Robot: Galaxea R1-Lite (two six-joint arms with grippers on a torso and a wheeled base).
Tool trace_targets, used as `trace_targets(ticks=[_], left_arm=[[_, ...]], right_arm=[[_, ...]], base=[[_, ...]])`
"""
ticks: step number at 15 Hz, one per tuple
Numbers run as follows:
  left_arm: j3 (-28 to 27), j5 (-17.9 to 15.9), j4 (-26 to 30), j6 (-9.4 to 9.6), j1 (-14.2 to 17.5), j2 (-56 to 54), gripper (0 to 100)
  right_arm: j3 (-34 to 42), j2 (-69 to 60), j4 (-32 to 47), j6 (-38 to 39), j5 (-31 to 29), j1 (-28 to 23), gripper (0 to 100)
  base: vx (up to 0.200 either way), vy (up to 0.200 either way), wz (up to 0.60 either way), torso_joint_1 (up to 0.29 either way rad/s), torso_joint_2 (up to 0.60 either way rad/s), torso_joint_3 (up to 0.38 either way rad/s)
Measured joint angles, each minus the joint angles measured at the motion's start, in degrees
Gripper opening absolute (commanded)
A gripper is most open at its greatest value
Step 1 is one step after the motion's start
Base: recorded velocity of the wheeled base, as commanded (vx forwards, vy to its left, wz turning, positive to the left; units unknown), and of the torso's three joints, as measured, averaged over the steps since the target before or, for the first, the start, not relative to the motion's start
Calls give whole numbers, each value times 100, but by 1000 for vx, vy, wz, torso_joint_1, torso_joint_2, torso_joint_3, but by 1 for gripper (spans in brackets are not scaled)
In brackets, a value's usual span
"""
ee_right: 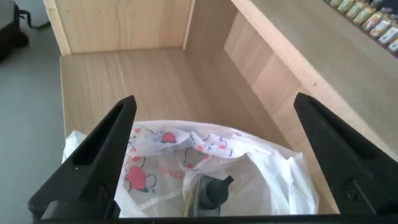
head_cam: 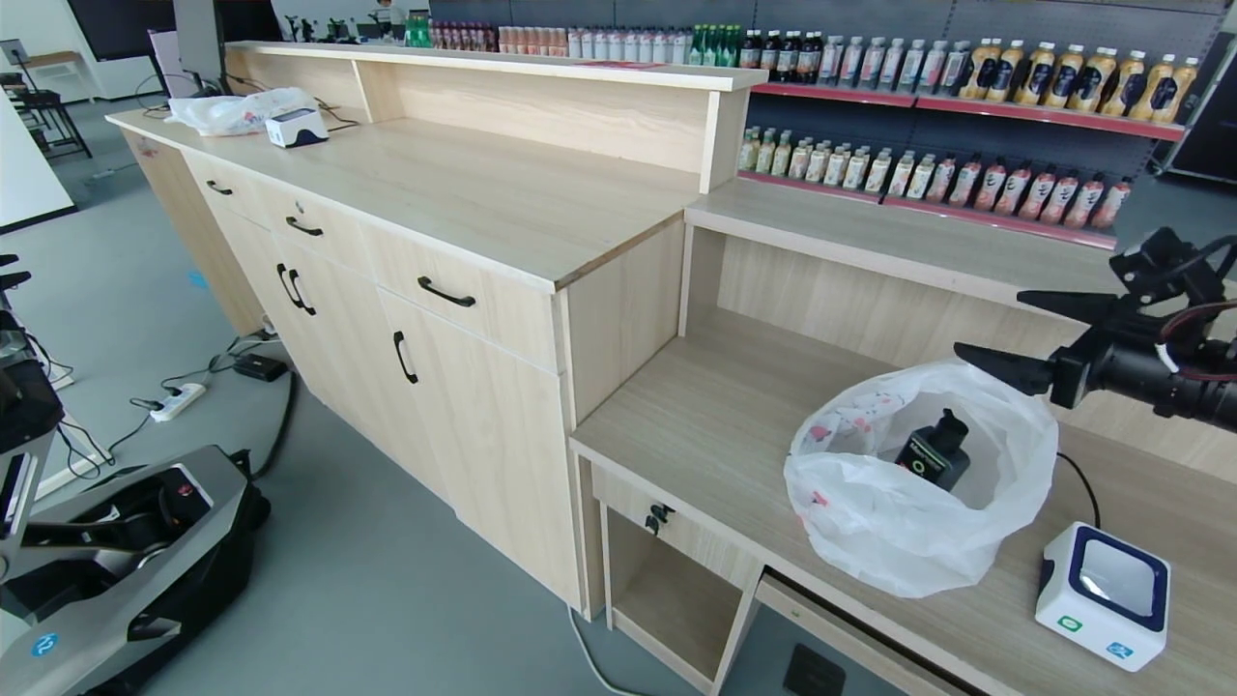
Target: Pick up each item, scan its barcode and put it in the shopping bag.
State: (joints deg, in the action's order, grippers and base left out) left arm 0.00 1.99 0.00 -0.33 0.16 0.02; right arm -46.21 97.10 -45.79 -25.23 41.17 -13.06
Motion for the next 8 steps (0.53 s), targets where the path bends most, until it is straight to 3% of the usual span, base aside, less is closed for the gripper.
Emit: trace_targets(ticks=[5,8], left_arm=[[0,0,0,1,0,0,100],[0,0,5,1,0,0,100]], right_arm=[[558,-2061,-2,-22,293,-80,100],[645,-2787,477,110,-485,-87,100]], base=[[0,0,-600,1,1,3],[0,0,-600,29,-74,-37]])
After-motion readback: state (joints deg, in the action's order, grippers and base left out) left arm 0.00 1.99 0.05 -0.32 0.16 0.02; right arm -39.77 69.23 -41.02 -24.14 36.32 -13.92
